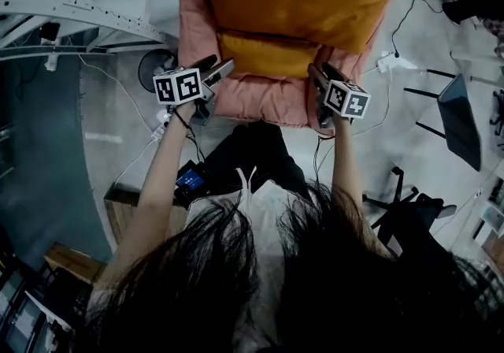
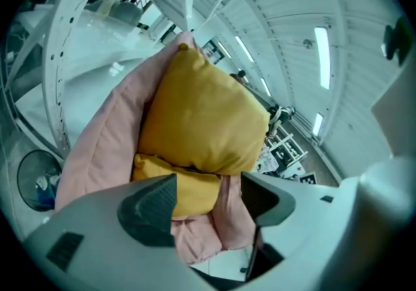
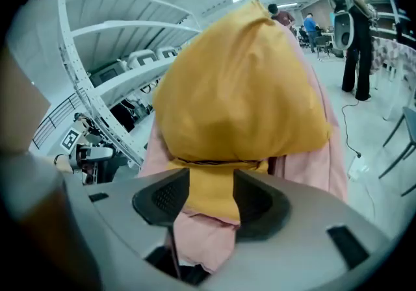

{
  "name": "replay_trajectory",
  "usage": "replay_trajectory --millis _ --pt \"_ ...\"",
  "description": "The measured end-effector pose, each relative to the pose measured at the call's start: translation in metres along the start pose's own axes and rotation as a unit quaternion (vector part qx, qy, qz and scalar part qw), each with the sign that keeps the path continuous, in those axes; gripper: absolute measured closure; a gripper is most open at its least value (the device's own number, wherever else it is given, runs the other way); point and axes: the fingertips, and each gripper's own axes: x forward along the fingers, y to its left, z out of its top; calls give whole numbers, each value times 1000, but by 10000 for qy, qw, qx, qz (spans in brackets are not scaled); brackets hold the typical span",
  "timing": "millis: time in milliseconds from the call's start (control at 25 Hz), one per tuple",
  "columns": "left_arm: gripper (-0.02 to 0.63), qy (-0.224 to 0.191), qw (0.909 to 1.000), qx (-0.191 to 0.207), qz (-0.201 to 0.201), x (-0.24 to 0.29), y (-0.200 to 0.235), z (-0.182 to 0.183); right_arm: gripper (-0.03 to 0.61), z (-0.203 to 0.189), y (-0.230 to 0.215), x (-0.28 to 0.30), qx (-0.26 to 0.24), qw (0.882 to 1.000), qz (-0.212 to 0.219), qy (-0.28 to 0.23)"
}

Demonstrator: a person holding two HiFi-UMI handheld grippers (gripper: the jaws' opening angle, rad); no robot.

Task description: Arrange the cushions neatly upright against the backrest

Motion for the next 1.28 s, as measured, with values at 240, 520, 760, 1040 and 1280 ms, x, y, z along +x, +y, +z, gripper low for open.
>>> replay_trajectory --millis 240,520,760,1040,1280 --pt "301 326 9878 1519 -71 -56 -44 -23 393 -8 57 -73 125 9977 240 -627" --pt "333 -136 9806 1927 -326 -128 -91 -40 443 -28 117 -150 70 9912 486 -1227" --pt "432 -279 9735 2263 -165 -166 -111 -64 468 -59 161 -183 -81 9906 706 -1173" --pt "501 -488 9774 2057 -92 -182 -119 -84 472 -77 189 -190 -498 9904 941 -879" --pt "520 -704 9778 1976 -34 -191 -144 -106 482 -88 206 -208 -876 9849 1293 -742"
